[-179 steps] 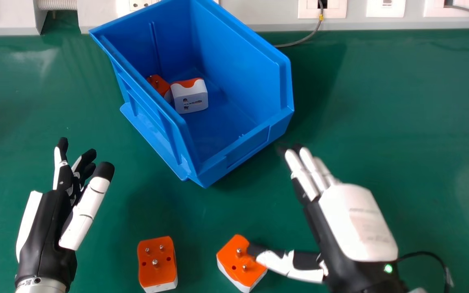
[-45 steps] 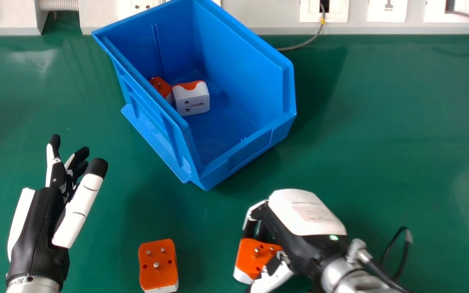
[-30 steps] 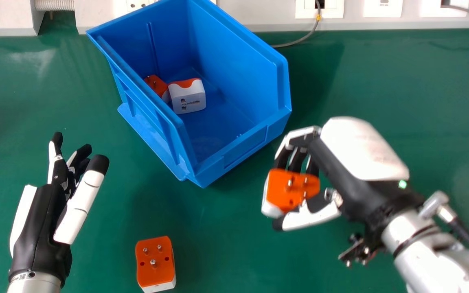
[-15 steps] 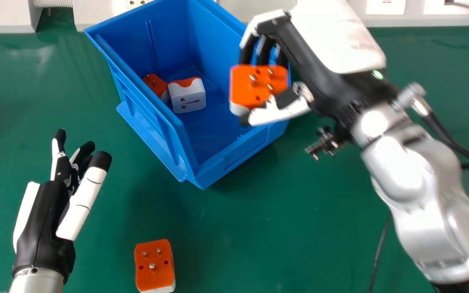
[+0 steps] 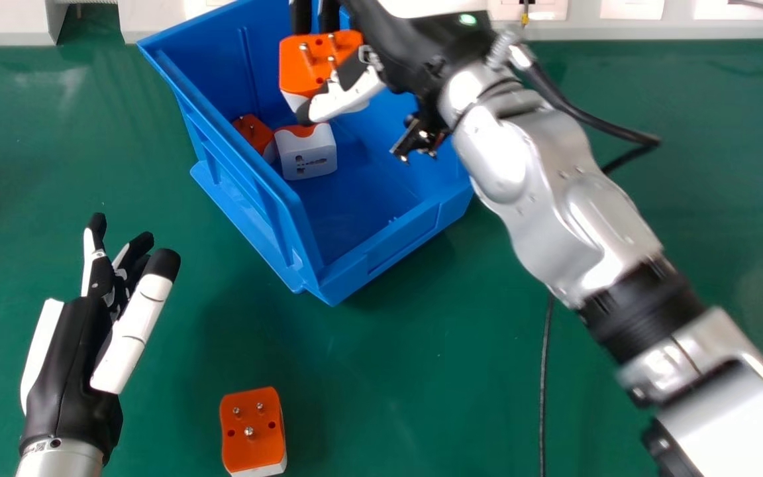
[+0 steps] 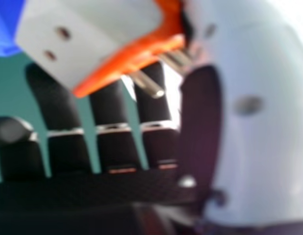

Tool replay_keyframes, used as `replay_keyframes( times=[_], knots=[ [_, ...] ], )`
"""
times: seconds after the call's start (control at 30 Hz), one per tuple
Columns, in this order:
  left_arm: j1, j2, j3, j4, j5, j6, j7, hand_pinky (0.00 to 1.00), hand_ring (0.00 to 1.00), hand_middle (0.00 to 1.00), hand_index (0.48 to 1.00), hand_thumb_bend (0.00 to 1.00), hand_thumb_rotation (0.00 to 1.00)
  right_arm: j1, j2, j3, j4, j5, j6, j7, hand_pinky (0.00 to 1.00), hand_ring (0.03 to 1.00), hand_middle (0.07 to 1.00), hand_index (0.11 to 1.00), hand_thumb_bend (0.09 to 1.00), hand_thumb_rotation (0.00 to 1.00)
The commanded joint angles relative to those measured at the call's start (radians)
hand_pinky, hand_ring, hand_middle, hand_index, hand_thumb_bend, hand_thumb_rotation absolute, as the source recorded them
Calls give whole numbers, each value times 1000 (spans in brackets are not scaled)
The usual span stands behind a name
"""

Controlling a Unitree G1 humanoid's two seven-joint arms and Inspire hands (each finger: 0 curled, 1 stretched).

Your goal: Pick all objects and put in blue box

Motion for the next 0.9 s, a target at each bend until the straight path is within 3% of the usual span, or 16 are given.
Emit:
replay_keyframes(
  times=[0.0,0.2,0.4,0.63,0.83,0.87],
  knots=[
    [5,4,1,-20,3,-17,1,927,952,950,986,816,809,-102,28,10,84,1,-1,-39,46,94,184,472,488,140],
    [10,5,-4,-24,14,-17,5,932,955,953,988,803,809,-243,86,62,369,-7,-3,-102,78,128,237,477,492,140],
    [14,-1,-6,-26,7,-18,5,935,956,956,989,800,810,-276,131,115,614,-9,-43,-185,98,144,251,486,499,131],
    [27,-7,-16,-54,23,-8,15,933,955,955,987,799,808,-254,152,118,671,22,-5,-181,81,130,222,484,508,118],
    [20,-6,-14,-41,16,-14,7,927,952,953,983,799,804,-235,155,96,668,75,6,-185,88,140,225,478,511,113],
    [19,-5,-13,-38,15,-15,6,926,951,953,982,799,803,-231,154,97,666,80,4,-192,97,151,259,477,514,90]
  ],
)
